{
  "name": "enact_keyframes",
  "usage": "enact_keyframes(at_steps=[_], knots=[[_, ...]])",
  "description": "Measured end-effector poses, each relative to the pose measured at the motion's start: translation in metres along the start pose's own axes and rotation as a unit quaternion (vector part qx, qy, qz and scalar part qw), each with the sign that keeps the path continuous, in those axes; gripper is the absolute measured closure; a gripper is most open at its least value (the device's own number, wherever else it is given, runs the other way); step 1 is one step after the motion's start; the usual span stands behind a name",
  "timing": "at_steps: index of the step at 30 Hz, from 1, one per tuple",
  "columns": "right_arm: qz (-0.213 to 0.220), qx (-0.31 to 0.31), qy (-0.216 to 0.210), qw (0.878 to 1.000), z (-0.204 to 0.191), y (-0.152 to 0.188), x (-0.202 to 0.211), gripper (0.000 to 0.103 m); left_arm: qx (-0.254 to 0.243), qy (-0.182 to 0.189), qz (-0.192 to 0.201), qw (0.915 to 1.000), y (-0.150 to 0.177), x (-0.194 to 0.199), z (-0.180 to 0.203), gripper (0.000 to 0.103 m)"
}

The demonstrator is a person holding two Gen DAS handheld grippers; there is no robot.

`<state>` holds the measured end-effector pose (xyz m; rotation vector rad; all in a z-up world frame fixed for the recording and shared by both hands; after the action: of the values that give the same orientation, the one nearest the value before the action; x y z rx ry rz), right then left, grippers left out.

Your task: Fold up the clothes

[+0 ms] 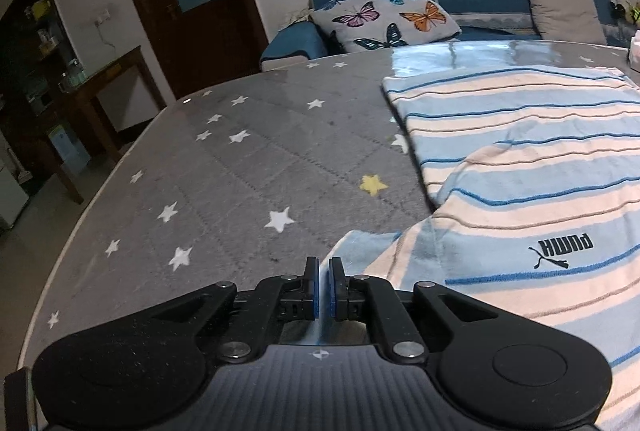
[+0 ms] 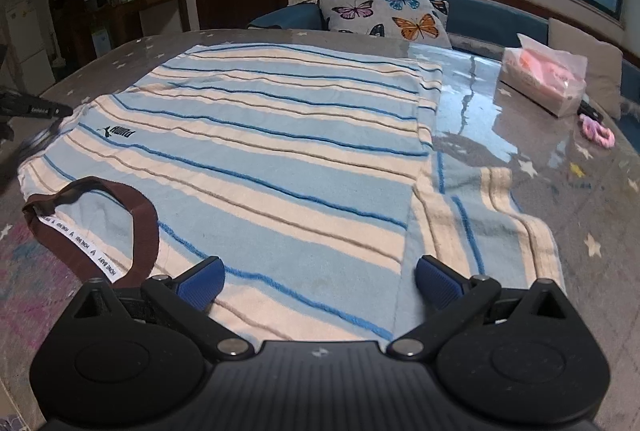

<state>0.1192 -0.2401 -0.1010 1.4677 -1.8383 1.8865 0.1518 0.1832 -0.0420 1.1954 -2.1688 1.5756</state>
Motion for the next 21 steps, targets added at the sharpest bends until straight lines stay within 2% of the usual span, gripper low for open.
enact_keyframes(at_steps=[3,6,7,8,9,10,16,18,19,21], knots=[[0.004,-0.006,0.002,1.000,0.005,0.000,0.010,0.001,0.000,-0.010,0.000,0.9999,-0.001,0.005,-0.003,0.094],[0.018,-0.023,-0.005,1.000,0.016,-0.007,0.022,0.005,0.004,-0.002,0.010,0.9999,-0.002,0.019,0.000,0.093],[0.023,-0.026,-0.004,0.999,0.020,-0.010,0.024,0.006,0.003,0.001,0.015,0.9999,-0.003,0.024,0.002,0.091],[0.028,-0.027,-0.003,0.999,0.024,-0.015,0.025,0.007,0.003,0.003,0.020,0.9998,-0.005,0.029,0.006,0.082],[0.033,-0.029,-0.003,0.999,0.028,-0.020,0.025,0.009,0.004,0.009,0.026,0.9996,-0.008,0.036,0.010,0.069],[0.038,-0.031,-0.004,0.999,0.033,-0.025,0.024,0.011,0.003,0.015,0.032,0.9994,-0.009,0.042,0.014,0.065],[0.039,-0.068,-0.031,0.996,0.062,-0.044,0.001,0.027,-0.018,0.067,0.063,0.9956,-0.019,0.076,0.052,0.063],[0.033,-0.082,-0.017,0.996,0.073,-0.041,-0.004,0.030,-0.025,0.084,0.069,0.9938,-0.020,0.084,0.065,0.057],[0.036,-0.089,-0.014,0.995,0.079,-0.038,-0.004,0.035,-0.026,0.091,0.070,0.9930,-0.021,0.088,0.072,0.055],[0.043,-0.097,-0.009,0.994,0.085,-0.036,0.002,0.036,-0.033,0.106,0.074,0.9911,-0.022,0.095,0.085,0.054]])
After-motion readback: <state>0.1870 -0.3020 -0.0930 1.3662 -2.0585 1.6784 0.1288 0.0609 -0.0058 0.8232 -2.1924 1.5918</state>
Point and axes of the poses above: each gripper's, at about its wrist camera, not at the fingertips, and x roughly against the way its jaws point, z to its right, y to its underside, the point moved 4 cm from there along -x, roughly the way its jaws point, and after that the axes turned 15 degrees about -y, right-handed, at the moved point
